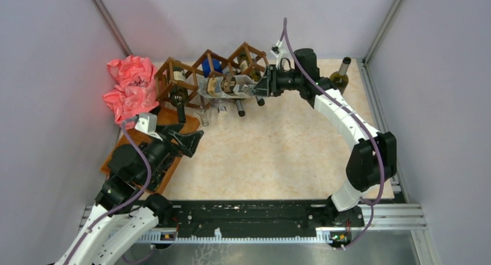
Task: Put the wine bottle on the wine rack
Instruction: Place the wine bottle in the wine rack.
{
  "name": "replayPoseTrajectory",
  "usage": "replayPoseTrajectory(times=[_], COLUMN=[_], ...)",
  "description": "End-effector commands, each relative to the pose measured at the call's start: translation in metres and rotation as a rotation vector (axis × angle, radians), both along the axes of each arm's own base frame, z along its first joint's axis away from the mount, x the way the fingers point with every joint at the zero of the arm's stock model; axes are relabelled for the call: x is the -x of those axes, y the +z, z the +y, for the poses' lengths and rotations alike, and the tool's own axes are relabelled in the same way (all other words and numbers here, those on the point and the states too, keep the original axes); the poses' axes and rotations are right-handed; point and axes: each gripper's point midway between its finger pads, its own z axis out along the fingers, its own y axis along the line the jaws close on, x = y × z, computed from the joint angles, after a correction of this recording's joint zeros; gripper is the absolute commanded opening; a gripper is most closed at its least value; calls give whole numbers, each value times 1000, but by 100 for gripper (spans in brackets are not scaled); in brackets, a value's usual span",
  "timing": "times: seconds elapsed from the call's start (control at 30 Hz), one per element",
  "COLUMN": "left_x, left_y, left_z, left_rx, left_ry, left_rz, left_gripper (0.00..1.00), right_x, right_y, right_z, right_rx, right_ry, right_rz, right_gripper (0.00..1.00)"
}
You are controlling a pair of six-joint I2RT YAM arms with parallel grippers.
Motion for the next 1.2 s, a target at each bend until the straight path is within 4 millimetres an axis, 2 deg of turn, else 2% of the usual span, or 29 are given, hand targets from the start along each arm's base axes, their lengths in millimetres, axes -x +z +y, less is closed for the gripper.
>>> replayPoseTrajectory(times=[0.0, 0.13, 0.3, 0.5, 0.67, 0.9, 1.03, 1.17], left_x=[-15, -34, -58, -81, -99, -100, -89, -72], left_y=[-9, -26, -29, -32, -20, -10, -10, -17], left_z=[6, -9, -12, -4, 4, 45, 71, 96], left_rx=[73, 40, -31, -137, -184, -275, -315, -327], left_ry=[92, 88, 140, 227, 279, 452, 541, 623], left_rz=[59, 130, 143, 127, 102, 42, 20, 5], left_gripper=[94, 79, 67, 66, 66, 64, 63, 63], right_x=[1, 0, -1, -13, -28, -61, -82, -106], right_y=[89, 94, 118, 136, 149, 157, 161, 155], right_z=[11, 13, 17, 21, 30, 63, 87, 103], right_rx=[-194, -217, -284, -328, -354, -344, -333, -266], right_ry=[35, 35, 40, 7, -29, -106, -150, -252], right_rz=[-193, -161, -167, -171, -180, -227, -265, -311], right_gripper=[0, 0, 0, 0, 0, 0, 0, 0])
